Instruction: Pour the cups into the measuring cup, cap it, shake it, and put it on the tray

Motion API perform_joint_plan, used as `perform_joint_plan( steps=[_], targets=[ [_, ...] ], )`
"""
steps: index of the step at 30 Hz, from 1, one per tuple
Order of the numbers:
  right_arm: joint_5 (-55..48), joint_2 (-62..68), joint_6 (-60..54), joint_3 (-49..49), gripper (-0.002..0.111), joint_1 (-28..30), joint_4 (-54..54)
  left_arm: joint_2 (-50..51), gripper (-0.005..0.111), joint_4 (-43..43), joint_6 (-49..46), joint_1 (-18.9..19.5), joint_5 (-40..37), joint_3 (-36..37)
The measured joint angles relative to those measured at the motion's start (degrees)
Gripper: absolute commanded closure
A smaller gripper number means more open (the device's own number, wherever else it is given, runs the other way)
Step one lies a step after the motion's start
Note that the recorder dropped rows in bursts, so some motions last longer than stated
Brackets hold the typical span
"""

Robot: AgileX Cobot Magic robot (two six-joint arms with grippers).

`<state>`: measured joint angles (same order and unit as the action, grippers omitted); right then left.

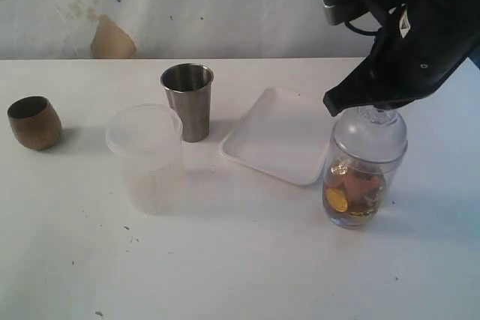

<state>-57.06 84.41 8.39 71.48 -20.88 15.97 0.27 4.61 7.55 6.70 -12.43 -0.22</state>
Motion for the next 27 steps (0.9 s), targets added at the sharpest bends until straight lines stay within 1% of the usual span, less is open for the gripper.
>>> perform_joint_plan(
  steps=[27],
  targets=[
    [1.12, 1.73, -0.25, -1.47, 0.108, 0.26, 0.64, 0.0, 0.106, 0.0, 0.0, 0.0, 0.0, 0.0]
  ],
)
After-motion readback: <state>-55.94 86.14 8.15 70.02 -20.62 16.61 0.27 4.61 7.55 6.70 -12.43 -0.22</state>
